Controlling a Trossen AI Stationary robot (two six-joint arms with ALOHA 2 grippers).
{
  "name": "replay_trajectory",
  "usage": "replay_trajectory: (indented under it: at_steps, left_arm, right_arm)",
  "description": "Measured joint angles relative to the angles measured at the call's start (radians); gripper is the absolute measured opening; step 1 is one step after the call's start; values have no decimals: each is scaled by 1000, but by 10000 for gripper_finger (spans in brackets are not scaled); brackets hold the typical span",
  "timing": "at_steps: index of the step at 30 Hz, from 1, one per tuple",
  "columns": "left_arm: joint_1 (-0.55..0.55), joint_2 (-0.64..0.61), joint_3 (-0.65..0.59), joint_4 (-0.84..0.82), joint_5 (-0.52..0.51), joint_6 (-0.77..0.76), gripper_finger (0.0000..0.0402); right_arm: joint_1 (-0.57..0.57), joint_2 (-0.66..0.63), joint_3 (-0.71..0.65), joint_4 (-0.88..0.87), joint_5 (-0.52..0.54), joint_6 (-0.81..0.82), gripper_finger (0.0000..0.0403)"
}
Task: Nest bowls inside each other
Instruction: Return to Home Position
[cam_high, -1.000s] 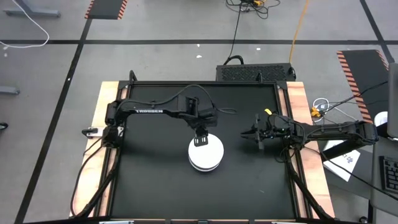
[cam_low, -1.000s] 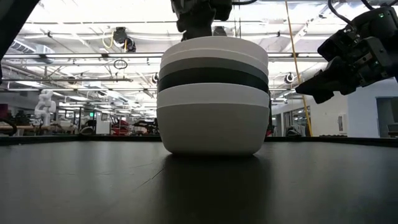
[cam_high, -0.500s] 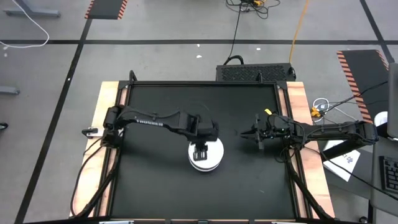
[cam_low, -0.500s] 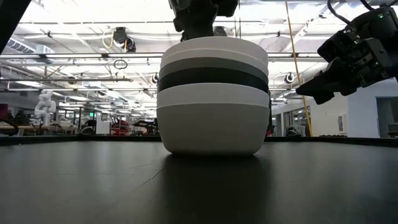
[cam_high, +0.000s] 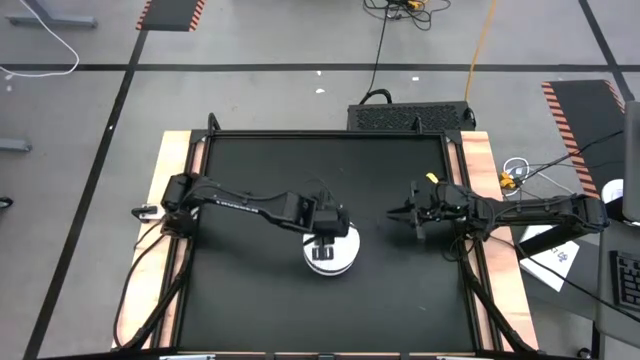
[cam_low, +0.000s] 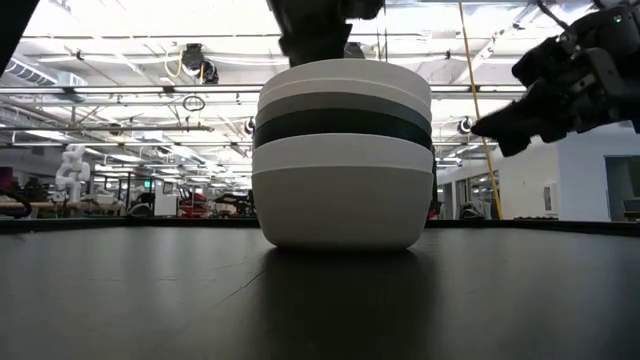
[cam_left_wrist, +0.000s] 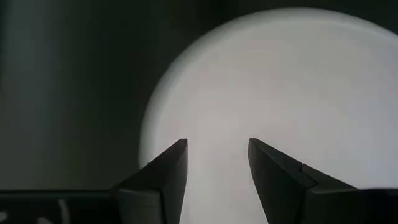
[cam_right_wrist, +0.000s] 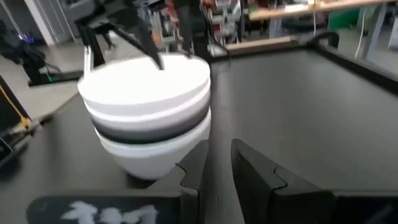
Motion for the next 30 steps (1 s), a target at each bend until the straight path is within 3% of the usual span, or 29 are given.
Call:
replay_trajectory:
  at_steps: [6,9,14,22,30]
  left_arm:
    - [9,-118,-10,97,-58,81,172]
    - [-3,-222,-85,201,-61,116,172]
    - [-25,-466,-356,463,-61,166,172]
    - [-90,-971,-881,841,-98,189,172]
    - [-92,-1288,-1199,880,-165,125,172]
  right_arm:
    - [1,0,0,120,-87,32,61]
    - [21,3,0,178,-133,66,61]
    - [70,25,1,199,-127,69,61]
    - [84,41,1,203,-101,59,61]
    - [84,93,18,181,-99,125,61]
